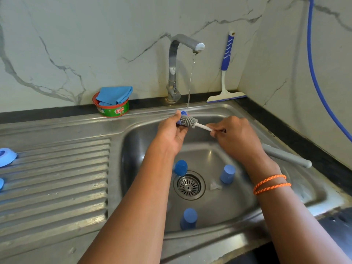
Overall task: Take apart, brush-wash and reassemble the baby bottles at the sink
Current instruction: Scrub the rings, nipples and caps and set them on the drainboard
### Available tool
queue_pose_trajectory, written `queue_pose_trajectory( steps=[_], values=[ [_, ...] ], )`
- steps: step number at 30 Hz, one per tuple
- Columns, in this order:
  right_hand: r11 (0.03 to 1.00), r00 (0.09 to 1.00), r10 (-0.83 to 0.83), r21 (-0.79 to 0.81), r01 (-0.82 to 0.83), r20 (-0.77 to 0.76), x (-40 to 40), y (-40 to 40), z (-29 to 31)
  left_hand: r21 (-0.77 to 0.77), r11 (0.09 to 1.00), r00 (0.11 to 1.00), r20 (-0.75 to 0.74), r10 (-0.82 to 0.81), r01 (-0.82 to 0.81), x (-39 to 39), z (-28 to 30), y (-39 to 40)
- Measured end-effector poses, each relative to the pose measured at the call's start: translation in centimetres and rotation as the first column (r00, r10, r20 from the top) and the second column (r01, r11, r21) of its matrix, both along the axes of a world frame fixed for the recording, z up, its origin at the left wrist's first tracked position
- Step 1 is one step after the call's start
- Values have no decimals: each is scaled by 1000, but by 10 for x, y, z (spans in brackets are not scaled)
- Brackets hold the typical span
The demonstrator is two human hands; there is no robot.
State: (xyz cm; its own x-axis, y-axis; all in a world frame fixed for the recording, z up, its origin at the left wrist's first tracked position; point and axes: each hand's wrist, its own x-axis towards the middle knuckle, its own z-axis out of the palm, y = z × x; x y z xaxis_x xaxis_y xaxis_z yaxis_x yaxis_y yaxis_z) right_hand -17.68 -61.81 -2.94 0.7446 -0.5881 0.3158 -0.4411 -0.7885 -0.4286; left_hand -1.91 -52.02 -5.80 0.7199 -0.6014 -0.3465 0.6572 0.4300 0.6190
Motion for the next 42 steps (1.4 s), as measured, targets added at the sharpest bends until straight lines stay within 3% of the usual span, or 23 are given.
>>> queue_pose_trajectory(
  steps=[5, 9, 11, 13, 18, 23, 26, 30, 35, 38, 42],
  values=[
    [992, 996, -88, -86, 90, 19, 3, -3, -2, 40, 999, 999, 46, -16, 14, -1, 1, 0],
    [999, 999, 9, -31, -10, -47, 0, -6, -1, 65, 998, 996, 91, -20, 14, -1, 0, 2],
    [999, 999, 48, -12, -48, 10, 0, -7, 0, 61, 998, 995, 92, -35, 29, 0, 1, 3],
    [999, 999, 30, -24, -29, 43, 2, -8, -2, 44, 998, 996, 75, -41, 38, 0, 1, 3],
    [999, 997, -25, -31, 23, -80, 11, -8, -11, 27, 1000, 999, 50, -13, 11, -1, 0, 1],
    [996, 996, 78, 49, -75, -48, 11, -2, -6, 3, 1000, 1000, 0, 23, -23, 2, 0, 6],
    [999, 1000, 25, 35, -25, 3, 11, 0, -8, -5, 1000, 999, -19, 30, -30, 3, 0, 8],
    [998, 997, -65, 8, 66, -44, 15, 3, -10, 3, 1000, 999, 18, 29, -29, -2, 2, 4],
    [998, 994, 52, 39, -49, -99, 8, -4, -1, -29, 1000, 997, 74, -8, 10, -4, 5, 4],
    [989, 994, 109, 98, -107, -16, 5, -4, -1, -98, 995, 999, 38, -26, 30, -3, 5, 9],
    [986, 985, 62, 140, -85, 161, 10, 3, -4, -219, 976, 998, -52, -20, 8, -2, 7, 7]
  ],
)
